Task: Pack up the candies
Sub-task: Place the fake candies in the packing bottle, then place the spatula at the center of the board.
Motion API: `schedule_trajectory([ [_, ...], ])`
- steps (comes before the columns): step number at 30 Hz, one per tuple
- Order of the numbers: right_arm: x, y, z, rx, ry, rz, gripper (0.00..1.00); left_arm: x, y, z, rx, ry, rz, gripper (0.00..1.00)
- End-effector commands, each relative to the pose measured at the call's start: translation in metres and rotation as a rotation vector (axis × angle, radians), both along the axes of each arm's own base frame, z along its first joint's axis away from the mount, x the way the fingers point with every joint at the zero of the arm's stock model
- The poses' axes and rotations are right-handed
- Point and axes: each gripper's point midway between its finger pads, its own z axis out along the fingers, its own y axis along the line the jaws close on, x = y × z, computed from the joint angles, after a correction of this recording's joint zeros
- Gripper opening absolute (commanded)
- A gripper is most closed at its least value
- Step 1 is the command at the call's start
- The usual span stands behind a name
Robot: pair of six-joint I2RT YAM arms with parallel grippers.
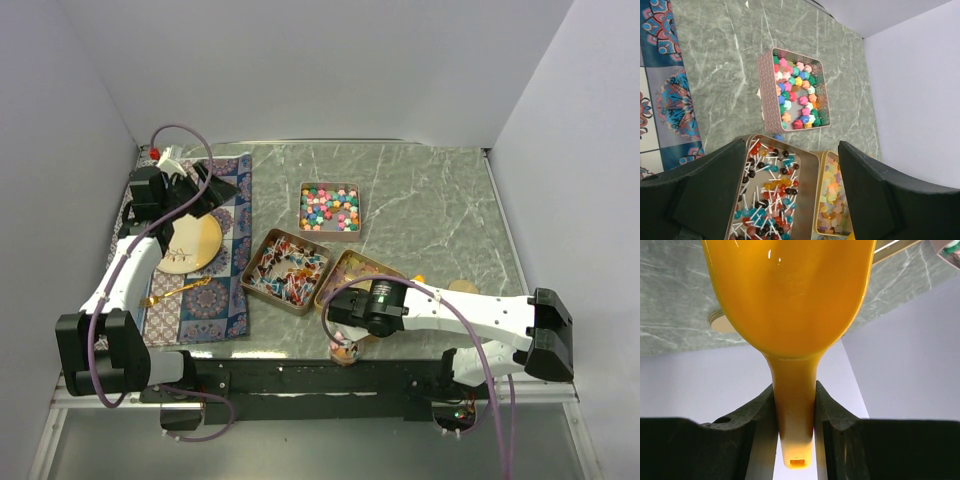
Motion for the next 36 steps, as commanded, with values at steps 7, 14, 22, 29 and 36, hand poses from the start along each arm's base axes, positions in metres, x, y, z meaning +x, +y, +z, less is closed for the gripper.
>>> schedule_trajectory([
  [7, 0.000, -0.024, 0.028, -0.014, -0.024, -0.003, 0.00, -0.007, -0.005, 0.017, -0.038, -0.063, -0.020, 0.81],
  [14, 0.068, -0.028, 0.043, 0.442, -0.051, -0.527, 0.00, -0.005, -0.006, 0.016, -0.022, -0.045, -0.033, 0.79],
  [22, 0.186, -0.066, 0.028, 0.979, -0.080, -1.070, 0.00, -0.022, -0.045, -0.013, 0.211, -0.040, -0.246, 0.79],
  [29, 0.242, -0.062, -0.040, 1.104, 0.100, -1.337, 0.00, -0.070, -0.104, -0.042, 0.425, -0.206, -0.655, 0.75],
  [36, 0.268, -0.075, -0.084, 1.125, 0.040, -1.431, 0.02, -0.084, -0.153, -0.086, 0.539, -0.243, -0.824, 0.66],
])
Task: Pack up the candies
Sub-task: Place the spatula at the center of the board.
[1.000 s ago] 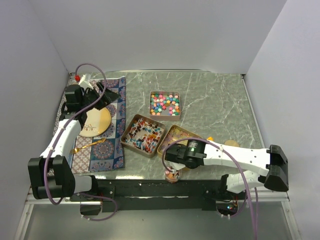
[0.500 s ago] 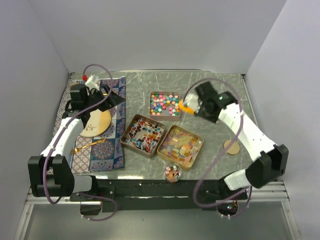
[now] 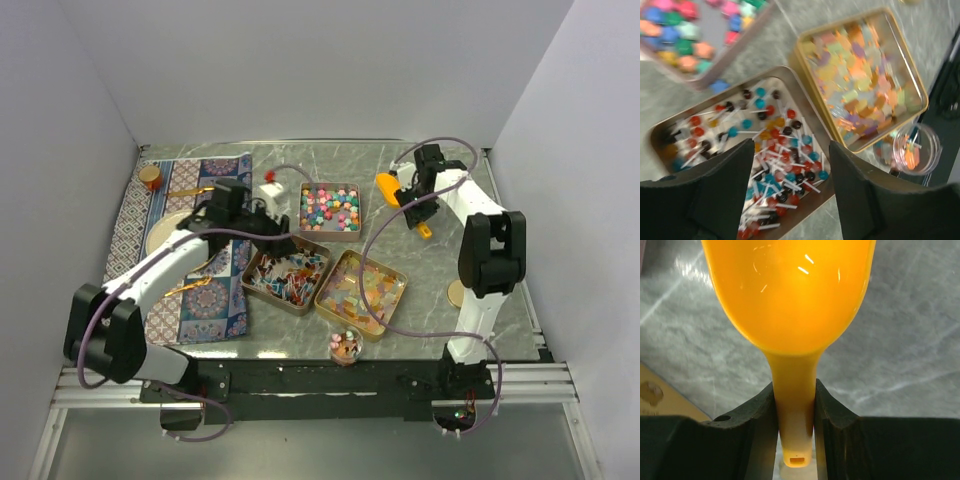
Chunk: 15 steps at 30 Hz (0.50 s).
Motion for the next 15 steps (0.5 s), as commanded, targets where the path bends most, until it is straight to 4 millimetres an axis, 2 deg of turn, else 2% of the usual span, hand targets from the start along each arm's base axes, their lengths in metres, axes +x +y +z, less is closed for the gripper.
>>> schedule_trajectory([
  [1, 0.035, 0.003, 0.004, 0.075, -0.115, -0.099, 0.04, 0.004, -0.022, -0.018, 0.061, -0.059, -0.083, 0.65],
  [2, 0.035, 0.002, -0.003, 0.073, -0.096, -0.105, 0.08, 0.002, -0.031, -0.018, 0.058, -0.061, -0.100, 0.63],
  [6, 0.038, 0.001, -0.012, 0.062, -0.081, -0.107, 0.14, -0.002, -0.053, -0.021, 0.066, -0.102, -0.160, 0.64],
  [10, 0.039, -0.011, -0.024, 0.007, -0.080, -0.145, 0.14, -0.002, -0.075, -0.025, 0.037, -0.095, -0.167, 0.64],
  [12, 0.035, -0.014, -0.030, -0.006, -0.072, -0.156, 0.22, 0.000, -0.087, -0.025, 0.010, -0.091, -0.157, 0.64],
  [13, 0.036, -0.016, -0.027, -0.010, -0.085, -0.162, 0.27, -0.004, -0.095, -0.025, 0.001, -0.091, -0.171, 0.65],
  [15, 0.035, -0.016, -0.027, -0.011, -0.088, -0.167, 0.44, -0.007, -0.104, -0.030, -0.004, -0.073, -0.167, 0.65],
])
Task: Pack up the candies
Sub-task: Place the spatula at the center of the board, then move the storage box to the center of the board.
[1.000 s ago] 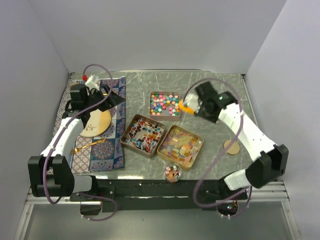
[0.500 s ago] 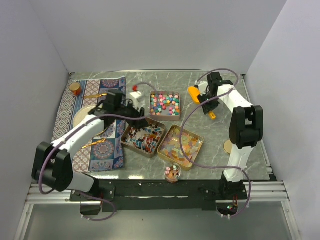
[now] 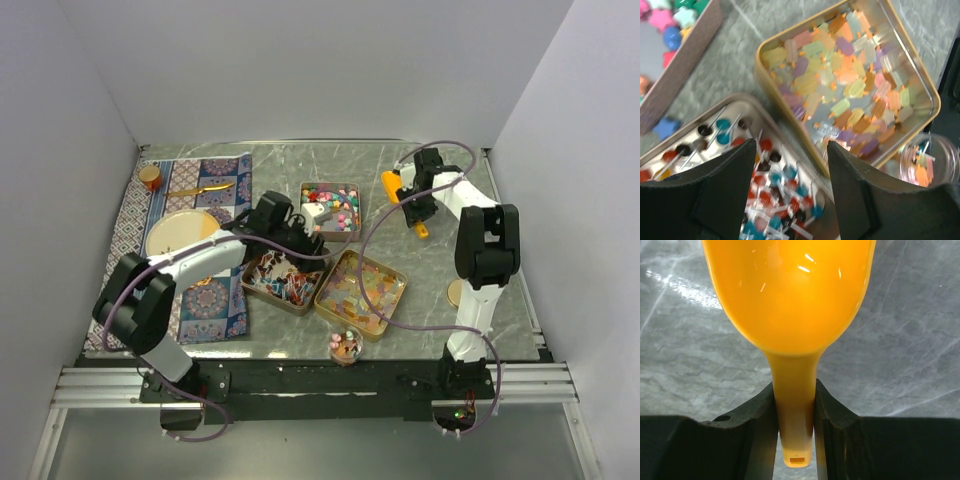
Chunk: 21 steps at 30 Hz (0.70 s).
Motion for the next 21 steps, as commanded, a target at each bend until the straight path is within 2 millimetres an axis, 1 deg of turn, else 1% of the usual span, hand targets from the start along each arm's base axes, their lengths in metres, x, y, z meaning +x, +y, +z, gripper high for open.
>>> schedule_trajectory([
  [1, 0.010, -0.006, 0.009, -0.009, -0.067, -0.049, 0.51, 0.010, -0.035, 0.024, -0.107, -0.038, 0.027, 0.65],
  [2, 0.010, -0.005, 0.012, 0.006, -0.072, -0.048, 0.56, 0.010, -0.039, 0.024, -0.121, -0.029, 0.037, 0.65],
  [3, 0.010, -0.003, 0.015, 0.017, -0.078, -0.043, 0.57, 0.007, -0.040, 0.020, -0.133, 0.011, 0.067, 0.65],
  [4, 0.011, -0.002, 0.026, 0.028, -0.100, -0.045, 0.58, 0.006, -0.046, 0.022, -0.156, 0.013, 0.072, 0.65],
  [5, 0.012, 0.000, 0.033, 0.049, -0.110, -0.045, 0.60, 0.005, -0.049, 0.019, -0.171, 0.061, 0.105, 0.66],
  [6, 0.014, -0.003, 0.044, 0.075, -0.128, -0.072, 0.60, 0.004, -0.050, 0.015, -0.178, 0.086, 0.117, 0.66],
  [7, 0.012, -0.002, 0.063, 0.103, -0.153, -0.075, 0.61, 0.002, -0.053, 0.014, -0.187, 0.102, 0.125, 0.66],
  [8, 0.012, 0.001, 0.075, 0.144, -0.172, -0.072, 0.62, 0.004, -0.059, 0.011, -0.197, 0.110, 0.130, 0.66],
  [9, 0.012, 0.000, 0.090, 0.170, -0.200, -0.079, 0.63, 0.003, -0.064, 0.010, -0.208, 0.131, 0.141, 0.66],
  [10, 0.010, 0.002, 0.114, 0.193, -0.249, -0.072, 0.64, 0.002, -0.070, 0.006, -0.203, 0.137, 0.143, 0.66],
  [11, 0.007, 0.004, 0.126, 0.215, -0.274, -0.064, 0.64, 0.004, -0.074, -0.008, -0.177, 0.154, 0.152, 0.65],
  [12, 0.002, 0.012, 0.135, 0.255, -0.284, -0.041, 0.64, 0.008, -0.081, -0.008, -0.173, 0.147, 0.160, 0.65],
  [13, -0.005, 0.013, 0.157, 0.268, -0.327, -0.032, 0.65, 0.010, -0.085, -0.014, -0.156, 0.144, 0.182, 0.65],
  [14, -0.013, 0.019, 0.161, 0.294, -0.328, -0.010, 0.65, 0.014, -0.090, -0.023, -0.147, 0.172, 0.202, 0.64],
  [15, -0.024, 0.022, 0.177, 0.304, -0.356, 0.018, 0.65, 0.016, -0.092, -0.027, -0.146, 0.187, 0.215, 0.64],
  [16, -0.034, 0.025, 0.180, 0.308, -0.355, 0.052, 0.65, 0.019, -0.093, -0.032, -0.142, 0.205, 0.234, 0.64],
  [17, -0.046, 0.024, 0.175, 0.288, -0.341, 0.098, 0.65, 0.024, -0.096, -0.038, -0.135, 0.216, 0.255, 0.64],
  [18, -0.060, 0.023, 0.182, 0.274, -0.349, 0.113, 0.65, 0.026, -0.097, -0.041, -0.132, 0.224, 0.268, 0.64],
  [19, -0.067, 0.020, 0.179, 0.256, -0.345, 0.116, 0.65, 0.032, -0.096, -0.045, -0.121, 0.222, 0.300, 0.64],
  [20, -0.079, 0.016, 0.166, 0.230, -0.314, 0.122, 0.65, 0.039, -0.099, -0.046, -0.120, 0.225, 0.321, 0.64],
  [21, -0.089, 0.010, 0.170, 0.201, -0.332, 0.116, 0.65, 0.042, -0.100, -0.049, -0.112, 0.227, 0.337, 0.64],
])
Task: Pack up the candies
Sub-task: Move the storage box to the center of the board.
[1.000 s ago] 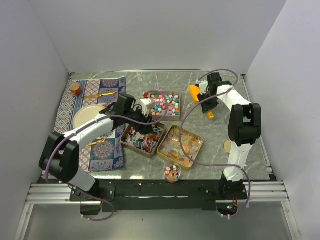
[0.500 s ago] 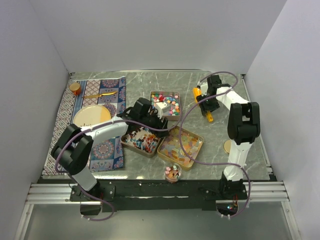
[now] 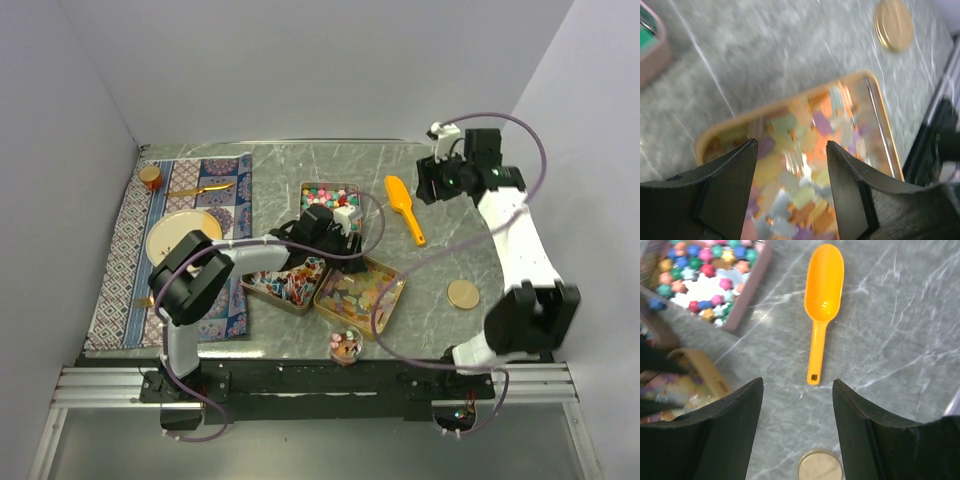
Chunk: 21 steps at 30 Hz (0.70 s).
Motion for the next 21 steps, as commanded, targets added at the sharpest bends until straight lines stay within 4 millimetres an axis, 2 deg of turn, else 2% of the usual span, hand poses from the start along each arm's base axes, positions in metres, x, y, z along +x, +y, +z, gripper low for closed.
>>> schedule_trajectory([
  [1, -0.054, -0.015, -0.024, -0.061, 0.082, 0.029, 0.65, 0.035, 0.000, -0.012, 0.038, 0.018, 0.154, 0.64],
  [2, -0.066, -0.018, -0.037, -0.060, 0.111, 0.018, 0.65, 0.045, -0.003, -0.007, 0.037, -0.006, 0.180, 0.64],
  [4, -0.081, -0.023, -0.038, -0.051, 0.116, 0.001, 0.67, 0.053, -0.002, -0.014, 0.072, -0.010, 0.202, 0.64],
  [5, -0.089, -0.026, -0.046, -0.047, 0.143, -0.016, 0.67, 0.063, -0.005, -0.008, 0.076, -0.042, 0.210, 0.64],
  [7, -0.098, -0.029, -0.047, -0.046, 0.144, -0.037, 0.67, 0.071, -0.002, -0.009, 0.096, -0.046, 0.217, 0.63],
  [8, -0.102, -0.031, -0.052, -0.040, 0.153, -0.055, 0.67, 0.076, -0.003, 0.002, 0.081, -0.072, 0.211, 0.63],
  [12, -0.101, -0.038, -0.050, -0.051, 0.109, -0.102, 0.67, 0.077, -0.006, 0.041, -0.002, -0.203, 0.154, 0.64],
  [15, -0.100, -0.043, -0.050, -0.053, 0.108, -0.121, 0.67, 0.084, -0.007, 0.045, 0.018, -0.222, 0.151, 0.65],
  [16, -0.100, -0.044, -0.050, -0.062, 0.110, -0.120, 0.67, 0.086, -0.009, 0.038, 0.025, -0.218, 0.144, 0.66],
  [17, -0.101, -0.047, -0.051, -0.088, 0.108, -0.104, 0.67, 0.090, -0.012, 0.043, 0.011, -0.233, 0.136, 0.66],
  [19, -0.106, -0.060, -0.060, -0.151, 0.131, -0.109, 0.67, 0.090, -0.020, 0.040, -0.009, -0.217, 0.100, 0.66],
  [21, -0.117, -0.069, -0.076, -0.208, 0.171, -0.048, 0.68, 0.096, -0.029, 0.061, -0.064, -0.239, 0.078, 0.66],
])
